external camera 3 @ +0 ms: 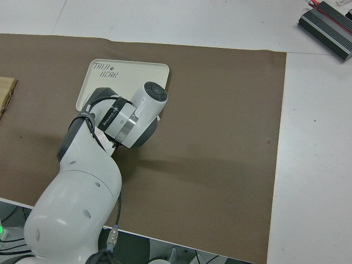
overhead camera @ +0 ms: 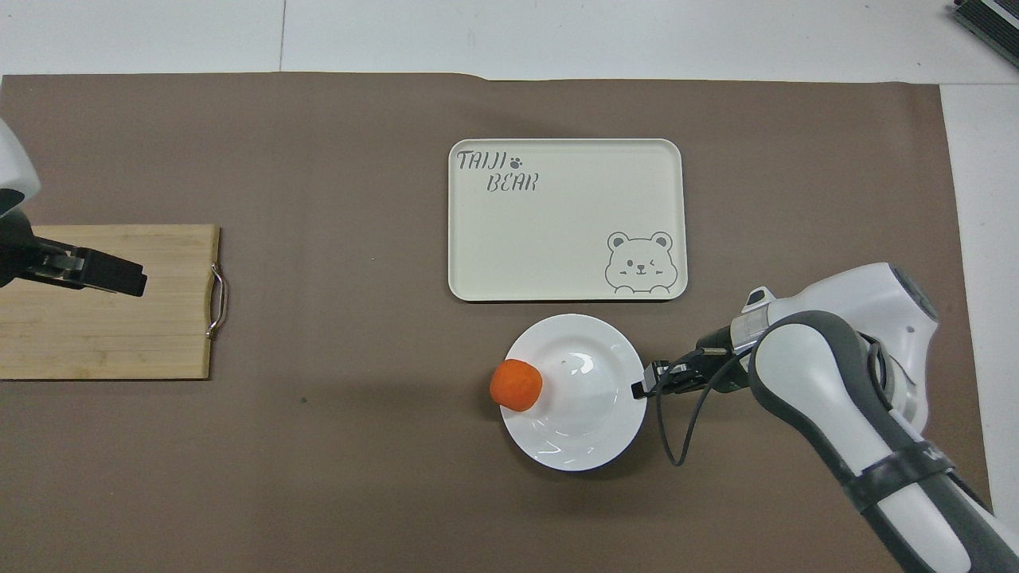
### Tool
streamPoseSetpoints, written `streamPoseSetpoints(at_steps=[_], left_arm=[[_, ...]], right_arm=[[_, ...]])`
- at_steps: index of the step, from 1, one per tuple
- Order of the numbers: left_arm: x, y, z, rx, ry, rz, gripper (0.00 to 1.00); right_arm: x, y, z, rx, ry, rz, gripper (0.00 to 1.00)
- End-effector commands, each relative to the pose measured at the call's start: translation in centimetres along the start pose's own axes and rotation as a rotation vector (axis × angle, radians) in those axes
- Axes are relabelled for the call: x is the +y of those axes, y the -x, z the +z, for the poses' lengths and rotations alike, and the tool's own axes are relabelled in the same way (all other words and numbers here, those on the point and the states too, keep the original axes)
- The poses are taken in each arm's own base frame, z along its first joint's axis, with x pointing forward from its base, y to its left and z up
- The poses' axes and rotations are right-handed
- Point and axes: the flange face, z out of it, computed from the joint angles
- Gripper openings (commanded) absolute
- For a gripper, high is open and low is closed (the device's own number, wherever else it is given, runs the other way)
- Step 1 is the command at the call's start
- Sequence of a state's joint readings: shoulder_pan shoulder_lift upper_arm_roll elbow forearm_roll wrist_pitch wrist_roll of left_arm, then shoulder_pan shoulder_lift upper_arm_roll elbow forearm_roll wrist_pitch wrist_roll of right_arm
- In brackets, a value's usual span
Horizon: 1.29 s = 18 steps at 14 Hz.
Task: Place orange and plate with both arms
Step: 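Slide the plate with the right gripper onto the bear tray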
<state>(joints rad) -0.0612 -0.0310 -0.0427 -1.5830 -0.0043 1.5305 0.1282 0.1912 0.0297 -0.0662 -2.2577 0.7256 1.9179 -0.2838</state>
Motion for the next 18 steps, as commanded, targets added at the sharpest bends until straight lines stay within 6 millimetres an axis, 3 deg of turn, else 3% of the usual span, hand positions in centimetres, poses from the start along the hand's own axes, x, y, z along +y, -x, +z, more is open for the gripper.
streamPoseSetpoints(at_steps=[1,11,15,18], left_arm=[[-0.1,0.5,-0.6,0.001,0.010,-0.011,1.00],[-0.1,0.5,-0.6,0.001,0.010,-0.011,1.00],[-0.1,0.5,-0.6,0.001,0.010,-0.011,1.00],[-0.1,0.5,-0.6,0.001,0.010,-0.011,1.00]], right_arm=[[-0.4,-1.9,-1.6,0.006,-0.104,-0.011,0.00],[-2.7,-5.4,-4.1,0.093,-0.248,-0.010,0.00],[-3.7,-8.0,-5.5,0.134,-0.268,-0.019,0.00],[-3.4,-10.5,-6.3,0.181,-0.342,0.009,0.00]])
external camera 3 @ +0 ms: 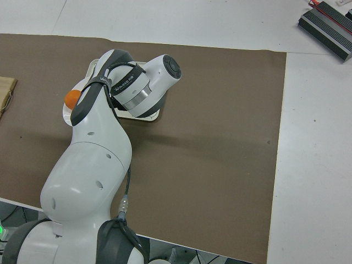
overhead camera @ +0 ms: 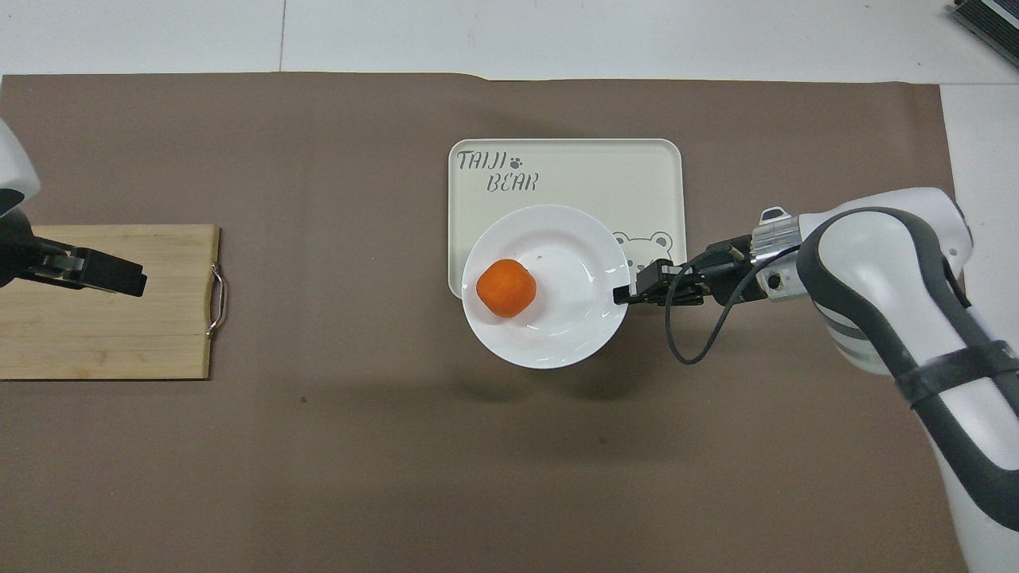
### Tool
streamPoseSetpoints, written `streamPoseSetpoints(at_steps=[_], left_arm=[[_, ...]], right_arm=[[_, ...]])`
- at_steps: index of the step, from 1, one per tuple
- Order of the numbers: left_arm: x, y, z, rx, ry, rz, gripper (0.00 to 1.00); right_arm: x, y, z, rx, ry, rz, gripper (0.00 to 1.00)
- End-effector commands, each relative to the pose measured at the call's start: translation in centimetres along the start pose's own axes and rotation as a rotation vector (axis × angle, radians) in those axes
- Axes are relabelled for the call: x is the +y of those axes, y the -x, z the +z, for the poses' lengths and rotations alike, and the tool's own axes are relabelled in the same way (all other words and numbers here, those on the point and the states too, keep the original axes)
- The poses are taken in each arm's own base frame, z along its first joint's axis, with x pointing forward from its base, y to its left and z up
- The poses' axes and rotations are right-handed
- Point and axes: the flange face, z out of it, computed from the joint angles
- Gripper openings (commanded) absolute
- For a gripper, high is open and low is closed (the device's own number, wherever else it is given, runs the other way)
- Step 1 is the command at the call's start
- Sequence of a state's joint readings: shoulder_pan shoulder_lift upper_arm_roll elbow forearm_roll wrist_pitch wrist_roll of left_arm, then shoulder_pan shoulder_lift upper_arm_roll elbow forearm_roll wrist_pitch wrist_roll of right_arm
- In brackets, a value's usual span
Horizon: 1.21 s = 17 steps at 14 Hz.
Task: Place orange and plate with both arms
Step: 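Slide the plate with the right gripper onto the bear tray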
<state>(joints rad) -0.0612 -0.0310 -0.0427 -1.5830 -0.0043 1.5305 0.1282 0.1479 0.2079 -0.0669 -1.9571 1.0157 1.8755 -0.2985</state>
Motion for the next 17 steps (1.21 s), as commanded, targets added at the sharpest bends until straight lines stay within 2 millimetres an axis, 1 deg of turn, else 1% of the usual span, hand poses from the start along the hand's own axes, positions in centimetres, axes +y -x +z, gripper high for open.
streamPoseSetpoints(at_steps=[1,2,3,6,7,9,10,17], left_arm=[[-0.1,0.5,-0.6,0.001,0.010,-0.011,1.00],[-0.1,0.5,-0.6,0.001,0.010,-0.011,1.00],[-0.1,0.5,-0.6,0.001,0.010,-0.011,1.00],[-0.1,0.5,-0.6,0.001,0.010,-0.011,1.00],[-0.1,0.5,-0.6,0.001,0.010,-0.011,1.00],[-0.1,0.5,-0.6,0.001,0.010,-0.011,1.00],[-0.1,0.5,-0.6,0.001,0.010,-0.011,1.00],[-0.1,0.5,-0.6,0.001,0.010,-0.011,1.00]], right_arm=[[0.1,-3.7,-0.3,0.030,-0.075,-0.007,0.00],[0.8,-4.8,-0.3,0.039,-0.084,0.003,0.00],[2.1,-5.8,-0.6,0.053,-0.099,0.028,0.00],[2.5,-8.2,-0.3,0.080,-0.135,0.036,0.00],[2.5,-8.6,-0.4,0.095,-0.132,0.035,0.00],[3.6,-8.8,0.5,0.088,-0.124,0.036,0.00],[3.5,-8.8,1.2,0.081,-0.113,0.014,0.00],[7.6,-9.3,1.9,0.074,-0.059,-0.045,0.00]])
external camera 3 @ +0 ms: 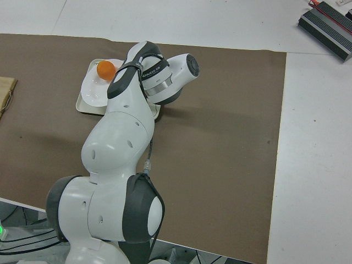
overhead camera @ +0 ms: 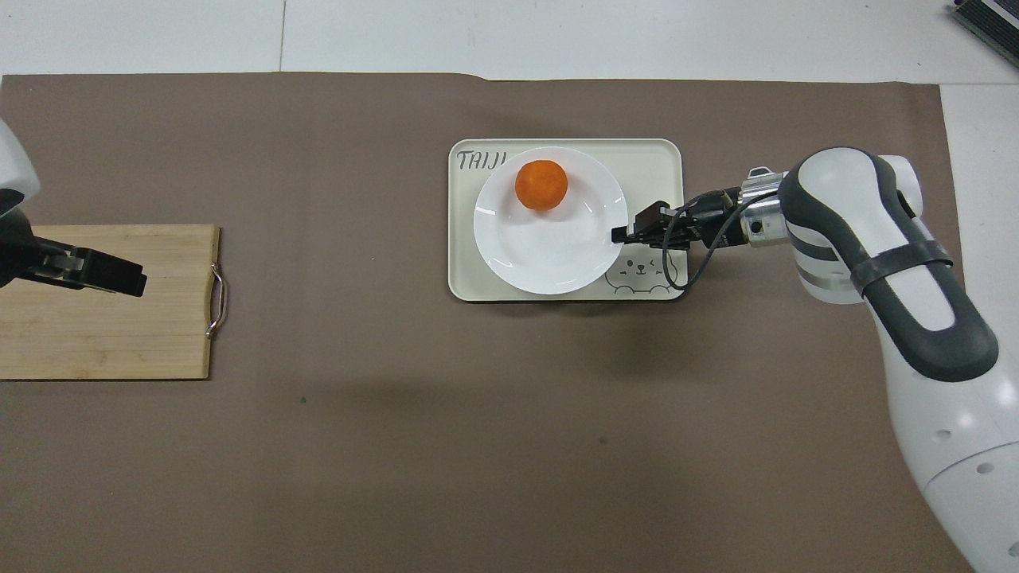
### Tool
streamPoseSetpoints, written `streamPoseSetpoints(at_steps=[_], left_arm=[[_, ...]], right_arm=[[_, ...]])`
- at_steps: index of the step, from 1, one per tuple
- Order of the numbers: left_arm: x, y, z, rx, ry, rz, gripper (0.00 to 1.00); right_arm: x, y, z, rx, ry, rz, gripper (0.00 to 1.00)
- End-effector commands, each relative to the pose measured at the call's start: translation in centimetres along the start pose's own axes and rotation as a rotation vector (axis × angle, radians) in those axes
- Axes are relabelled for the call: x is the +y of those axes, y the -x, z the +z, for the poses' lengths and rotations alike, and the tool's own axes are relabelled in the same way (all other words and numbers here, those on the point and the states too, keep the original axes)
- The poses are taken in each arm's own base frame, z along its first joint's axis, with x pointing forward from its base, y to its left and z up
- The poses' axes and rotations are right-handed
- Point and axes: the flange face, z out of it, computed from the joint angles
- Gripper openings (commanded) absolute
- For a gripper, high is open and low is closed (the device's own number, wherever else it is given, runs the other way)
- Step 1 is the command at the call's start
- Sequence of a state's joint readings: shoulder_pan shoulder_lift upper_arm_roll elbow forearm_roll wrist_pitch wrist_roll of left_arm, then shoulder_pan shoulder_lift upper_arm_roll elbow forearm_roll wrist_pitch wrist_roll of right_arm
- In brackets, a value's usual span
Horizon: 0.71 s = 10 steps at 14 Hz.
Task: Place orange and plate with both arms
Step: 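Slide the plate with the right gripper onto the bear tray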
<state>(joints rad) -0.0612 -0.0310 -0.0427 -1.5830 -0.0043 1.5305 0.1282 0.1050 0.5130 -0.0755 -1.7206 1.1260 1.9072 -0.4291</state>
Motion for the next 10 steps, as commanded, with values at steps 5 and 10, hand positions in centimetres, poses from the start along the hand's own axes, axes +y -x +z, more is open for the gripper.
streamPoseSetpoints(at_steps=[5,10], left_arm=[[-0.1,0.5,-0.6,0.001,0.010,-0.011,1.00],[-0.1,0.5,-0.6,0.001,0.010,-0.011,1.00]], right_arm=[[2.7,0.3,-0.1,-0.034,0.041,-0.025,0.00],[3.7,0.7,-0.6,-0.041,0.072,-0.028,0.00]])
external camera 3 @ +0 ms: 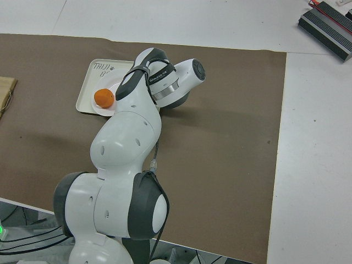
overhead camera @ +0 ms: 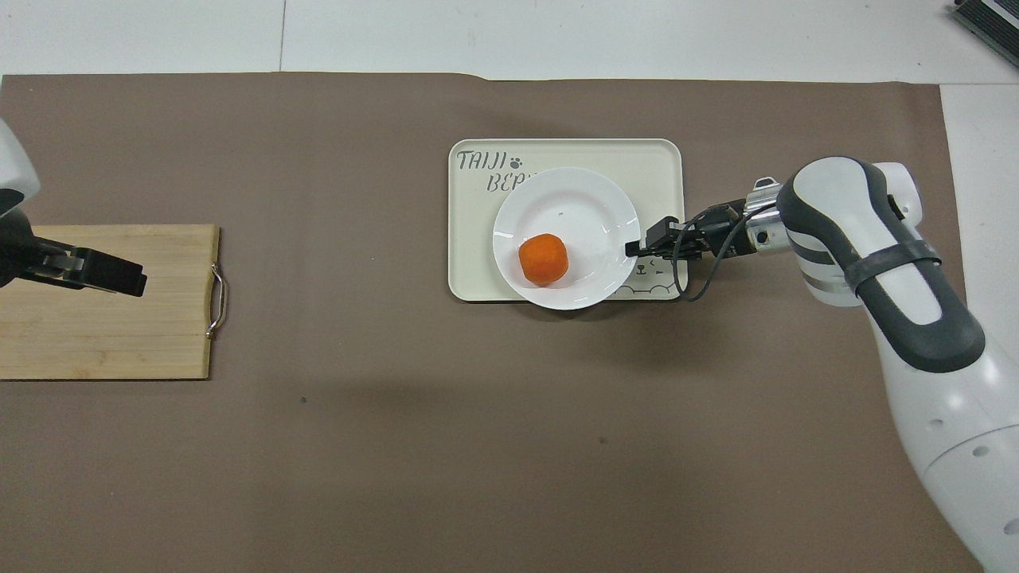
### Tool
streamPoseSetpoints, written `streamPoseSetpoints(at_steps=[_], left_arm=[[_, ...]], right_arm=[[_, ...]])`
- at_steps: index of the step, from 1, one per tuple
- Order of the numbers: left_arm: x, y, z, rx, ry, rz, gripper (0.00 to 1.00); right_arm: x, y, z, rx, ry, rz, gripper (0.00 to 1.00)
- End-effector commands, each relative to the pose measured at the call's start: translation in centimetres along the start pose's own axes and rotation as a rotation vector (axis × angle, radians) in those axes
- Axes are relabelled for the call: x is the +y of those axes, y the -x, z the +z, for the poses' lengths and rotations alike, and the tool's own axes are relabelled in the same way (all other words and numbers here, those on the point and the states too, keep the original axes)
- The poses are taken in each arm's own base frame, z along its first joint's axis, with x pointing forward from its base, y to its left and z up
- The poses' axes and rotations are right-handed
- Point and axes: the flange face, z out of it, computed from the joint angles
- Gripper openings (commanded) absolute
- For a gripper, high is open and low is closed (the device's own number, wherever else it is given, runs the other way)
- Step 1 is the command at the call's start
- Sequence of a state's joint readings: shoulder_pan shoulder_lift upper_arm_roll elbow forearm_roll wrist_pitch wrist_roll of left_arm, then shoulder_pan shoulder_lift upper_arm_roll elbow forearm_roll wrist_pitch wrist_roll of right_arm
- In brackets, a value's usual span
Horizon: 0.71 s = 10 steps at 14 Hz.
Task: Place orange and plate with both arms
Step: 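Slide the plate with the right gripper onto the bear tray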
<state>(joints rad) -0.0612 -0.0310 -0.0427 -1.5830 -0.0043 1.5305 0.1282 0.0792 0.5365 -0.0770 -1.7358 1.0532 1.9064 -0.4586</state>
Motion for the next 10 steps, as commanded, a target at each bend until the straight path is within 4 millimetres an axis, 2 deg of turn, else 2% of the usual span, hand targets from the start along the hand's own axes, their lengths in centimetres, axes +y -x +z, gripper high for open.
streamPoseSetpoints(at_steps=[1,2,3,4,5,7,10], left_arm=[[-0.1,0.5,-0.6,0.001,0.010,-0.011,1.00],[-0.1,0.5,-0.6,0.001,0.010,-0.011,1.00],[-0.1,0.5,-0.6,0.001,0.010,-0.011,1.00],[-0.1,0.5,-0.6,0.001,0.010,-0.011,1.00],[-0.1,0.5,-0.6,0.001,0.010,-0.011,1.00],[-0.1,0.5,-0.6,0.001,0.010,-0.011,1.00],[-0.1,0.5,-0.6,0.001,0.010,-0.011,1.00]], right_arm=[[0.8,0.9,0.0,-0.012,0.015,-0.007,0.00],[0.9,1.0,0.1,-0.006,0.021,-0.003,0.00],[0.9,0.9,0.2,-0.009,0.027,-0.003,0.18],[0.8,0.9,0.2,-0.016,0.042,-0.012,0.68],[0.9,0.8,-0.2,-0.015,0.053,-0.021,1.00],[-0.3,0.2,-1.7,-0.016,0.111,-0.071,1.00],[-3.4,-0.4,-5.0,-0.015,0.287,-0.122,1.00]])
